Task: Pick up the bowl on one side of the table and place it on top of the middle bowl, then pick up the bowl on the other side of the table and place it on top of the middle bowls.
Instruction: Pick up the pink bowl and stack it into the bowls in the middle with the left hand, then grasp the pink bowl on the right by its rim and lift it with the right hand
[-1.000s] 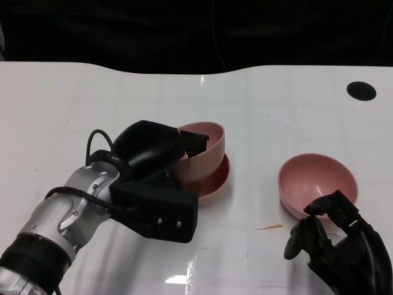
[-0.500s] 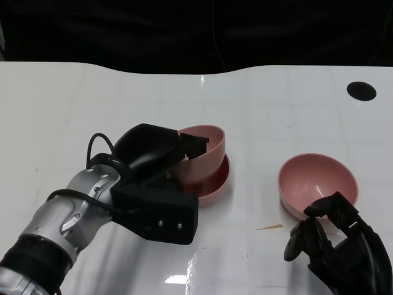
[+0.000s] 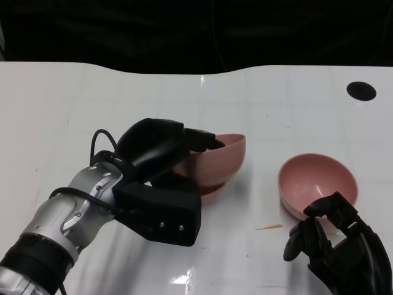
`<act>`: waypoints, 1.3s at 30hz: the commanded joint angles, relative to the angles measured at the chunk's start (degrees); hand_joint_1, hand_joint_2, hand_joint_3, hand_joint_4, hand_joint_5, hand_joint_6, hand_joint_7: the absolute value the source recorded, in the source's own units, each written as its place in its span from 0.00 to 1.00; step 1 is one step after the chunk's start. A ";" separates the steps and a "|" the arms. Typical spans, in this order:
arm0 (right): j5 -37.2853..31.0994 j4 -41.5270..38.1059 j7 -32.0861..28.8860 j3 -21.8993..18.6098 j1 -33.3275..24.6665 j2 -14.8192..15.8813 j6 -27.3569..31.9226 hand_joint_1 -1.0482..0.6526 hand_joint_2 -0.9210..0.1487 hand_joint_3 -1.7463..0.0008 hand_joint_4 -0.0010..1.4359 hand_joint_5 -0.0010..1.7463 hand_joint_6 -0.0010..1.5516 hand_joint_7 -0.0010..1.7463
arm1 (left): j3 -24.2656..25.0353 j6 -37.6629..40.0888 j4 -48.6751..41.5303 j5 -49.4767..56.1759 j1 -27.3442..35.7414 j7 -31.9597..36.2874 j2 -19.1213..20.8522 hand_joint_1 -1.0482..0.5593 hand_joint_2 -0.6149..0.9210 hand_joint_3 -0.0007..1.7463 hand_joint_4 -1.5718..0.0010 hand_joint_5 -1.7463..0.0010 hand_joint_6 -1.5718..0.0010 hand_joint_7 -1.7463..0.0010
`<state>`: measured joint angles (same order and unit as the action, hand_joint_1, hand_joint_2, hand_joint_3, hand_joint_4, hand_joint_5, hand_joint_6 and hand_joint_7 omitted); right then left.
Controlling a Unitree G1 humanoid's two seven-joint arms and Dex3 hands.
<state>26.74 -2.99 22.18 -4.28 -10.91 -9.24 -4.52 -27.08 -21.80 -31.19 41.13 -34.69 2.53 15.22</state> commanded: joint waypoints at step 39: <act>0.23 1.29 1.14 -1.02 -1.01 1.10 -0.40 0.59 0.18 0.46 0.52 1.00 0.33 0.99 | 4.55 -5.15 4.67 -3.98 9.79 13.64 -0.10 0.54 1.00 0.12 0.44 0.87 0.41 0.92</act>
<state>26.71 -2.71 23.37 -4.85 -11.51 -8.87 -4.49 -24.15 -25.63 -27.78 38.76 -26.08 14.62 14.77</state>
